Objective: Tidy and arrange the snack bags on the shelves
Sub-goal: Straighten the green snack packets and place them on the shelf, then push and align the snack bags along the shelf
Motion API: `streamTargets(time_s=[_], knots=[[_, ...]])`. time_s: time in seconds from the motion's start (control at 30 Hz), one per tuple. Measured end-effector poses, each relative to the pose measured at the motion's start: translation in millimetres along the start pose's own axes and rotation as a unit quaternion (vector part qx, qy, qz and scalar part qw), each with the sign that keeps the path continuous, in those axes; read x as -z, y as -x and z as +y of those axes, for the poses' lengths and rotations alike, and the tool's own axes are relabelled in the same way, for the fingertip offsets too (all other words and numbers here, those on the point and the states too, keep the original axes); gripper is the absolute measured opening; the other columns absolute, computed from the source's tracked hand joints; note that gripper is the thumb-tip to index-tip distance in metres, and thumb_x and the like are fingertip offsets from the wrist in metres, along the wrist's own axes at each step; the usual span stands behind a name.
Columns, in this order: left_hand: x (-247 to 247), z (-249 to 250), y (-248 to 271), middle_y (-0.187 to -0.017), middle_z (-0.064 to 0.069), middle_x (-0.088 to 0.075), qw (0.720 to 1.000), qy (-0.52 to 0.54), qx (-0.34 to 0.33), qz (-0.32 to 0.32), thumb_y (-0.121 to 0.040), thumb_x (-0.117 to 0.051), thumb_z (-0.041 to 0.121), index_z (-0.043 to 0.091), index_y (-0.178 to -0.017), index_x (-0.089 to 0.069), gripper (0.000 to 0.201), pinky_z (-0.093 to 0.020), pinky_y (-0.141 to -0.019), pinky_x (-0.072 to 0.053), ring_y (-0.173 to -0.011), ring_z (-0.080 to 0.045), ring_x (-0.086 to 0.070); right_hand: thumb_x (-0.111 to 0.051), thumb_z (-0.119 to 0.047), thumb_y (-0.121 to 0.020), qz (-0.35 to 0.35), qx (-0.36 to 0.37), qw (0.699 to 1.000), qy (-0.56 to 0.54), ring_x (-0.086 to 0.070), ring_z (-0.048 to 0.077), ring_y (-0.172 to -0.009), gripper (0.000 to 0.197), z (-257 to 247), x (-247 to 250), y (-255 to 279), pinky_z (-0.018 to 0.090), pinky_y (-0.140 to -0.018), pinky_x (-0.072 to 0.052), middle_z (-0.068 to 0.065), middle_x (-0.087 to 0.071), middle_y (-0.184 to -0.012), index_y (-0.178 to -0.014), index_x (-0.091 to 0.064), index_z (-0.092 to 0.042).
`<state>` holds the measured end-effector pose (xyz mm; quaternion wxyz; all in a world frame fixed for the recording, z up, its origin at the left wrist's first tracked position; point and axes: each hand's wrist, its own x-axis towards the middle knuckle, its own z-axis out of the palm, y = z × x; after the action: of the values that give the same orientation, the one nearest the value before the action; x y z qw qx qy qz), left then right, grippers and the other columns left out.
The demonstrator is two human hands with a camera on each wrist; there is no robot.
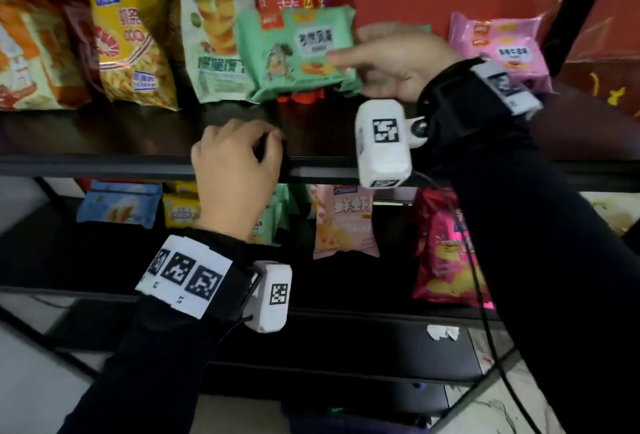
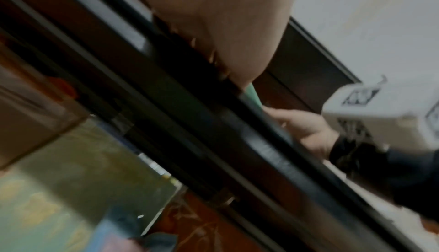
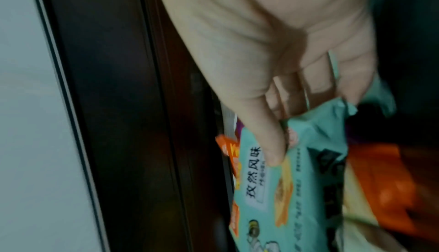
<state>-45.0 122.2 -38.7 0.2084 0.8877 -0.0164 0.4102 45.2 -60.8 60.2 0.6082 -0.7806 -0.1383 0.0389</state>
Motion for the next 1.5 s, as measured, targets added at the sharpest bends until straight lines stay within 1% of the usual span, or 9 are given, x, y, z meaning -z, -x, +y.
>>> streamTargets(time_s=[0.2,0.27,0.37,0.5,0.7,0.83,1.03,1.3,1.5], knots=[[-13,30,-20,-0.103,-0.004,-0.070,0.995,0.060,0.014,-0.083,-0.093,-0.051,0.032,0.027,-0.100,-0.070,0.021,-0.042,-0.085,-0.048,-0.102,-0.032,-0.061,-0.065,-0.011,-0.085,0.072,-0.030,0.997,-0.029,-0.070,0.016,-0.097,0.050,14,82,12,0.024,-0.066,-0.057,0.003,-0.069,-0.114,-0.133,-0.051,-0.007],[-22,35,-19,-0.101,-0.008,-0.070,0.998,0.002,0.010,-0.060,-0.094,-0.048,0.034,0.025,-0.102,-0.070,0.025,-0.037,-0.077,-0.042,-0.099,-0.035,-0.059,-0.067,-0.013,-0.084,0.081,-0.078,0.993,0.029,-0.066,0.015,-0.073,0.060,20,87,8,0.025,-0.059,-0.054,0.008,-0.068,-0.096,-0.137,-0.043,-0.003],[-28,35,-13,-0.098,-0.010,-0.069,0.999,-0.047,0.009,-0.017,-0.098,-0.039,0.035,0.021,-0.101,-0.072,0.035,-0.033,-0.069,-0.026,-0.096,-0.036,-0.057,-0.067,-0.020,-0.085,0.075,-0.124,0.978,0.151,-0.034,0.013,-0.045,0.015,29,88,-4,0.025,-0.045,-0.031,0.002,-0.043,-0.055,-0.092,-0.058,-0.009],[-28,31,-9,-0.098,-0.007,-0.070,0.998,-0.056,-0.007,-0.019,-0.099,-0.033,0.034,0.019,-0.099,-0.072,0.041,-0.032,-0.068,-0.023,-0.093,-0.034,-0.057,-0.065,-0.012,-0.085,0.106,-0.118,0.973,0.170,-0.039,0.008,-0.028,0.030,37,86,-13,0.010,-0.034,-0.033,0.000,-0.039,-0.042,-0.064,-0.044,-0.015],[-28,33,-7,-0.100,-0.005,-0.071,0.998,-0.057,0.007,-0.023,-0.098,-0.033,0.032,0.021,-0.099,-0.072,0.040,-0.031,-0.069,-0.021,-0.096,-0.033,-0.057,-0.071,-0.022,-0.084,0.100,-0.078,0.971,0.201,-0.045,0.009,-0.053,0.020,38,80,-7,0.009,-0.036,-0.036,0.004,-0.047,-0.071,-0.091,-0.059,-0.009],[-27,35,-6,-0.099,-0.005,-0.071,0.998,-0.054,0.011,-0.020,-0.099,-0.035,0.031,0.022,-0.098,-0.072,0.038,-0.032,-0.069,-0.022,-0.096,-0.033,-0.057,-0.072,-0.020,-0.083,0.125,-0.051,0.969,0.206,-0.042,-0.001,-0.030,0.042,42,81,-7,0.009,-0.031,-0.030,0.006,-0.046,-0.065,-0.116,-0.060,0.005],[-26,36,-7,-0.100,-0.004,-0.071,0.998,-0.052,0.012,-0.024,-0.100,-0.035,0.029,0.022,-0.099,-0.073,0.038,-0.035,-0.070,-0.028,-0.096,-0.031,-0.057,-0.078,-0.022,-0.077,0.209,0.016,0.973,0.095,-0.060,0.009,-0.086,0.069,40,80,-11,0.015,-0.064,-0.050,0.002,-0.058,-0.113,-0.134,-0.043,-0.003],[-13,33,-10,-0.101,0.002,-0.071,0.996,-0.002,0.008,-0.085,-0.097,-0.045,0.029,0.028,-0.098,-0.071,0.026,-0.037,-0.076,-0.044,-0.096,-0.026,-0.061,-0.063,-0.004,-0.084,0.345,0.145,0.927,-0.034,-0.056,0.008,-0.080,0.032,28,79,-6,0.012,-0.070,-0.046,0.002,-0.060,-0.093,-0.115,-0.057,-0.002],[11,8,-51,-0.085,0.010,-0.070,0.953,0.261,0.070,-0.138,-0.094,-0.054,0.019,0.021,-0.086,-0.069,0.018,-0.029,-0.086,-0.052,-0.081,-0.010,-0.066,-0.057,-0.004,-0.090,0.219,0.154,0.957,-0.115,-0.061,0.005,-0.078,0.015,-11,35,-4,0.020,-0.071,-0.049,-0.003,-0.061,-0.088,-0.096,-0.055,-0.017]])
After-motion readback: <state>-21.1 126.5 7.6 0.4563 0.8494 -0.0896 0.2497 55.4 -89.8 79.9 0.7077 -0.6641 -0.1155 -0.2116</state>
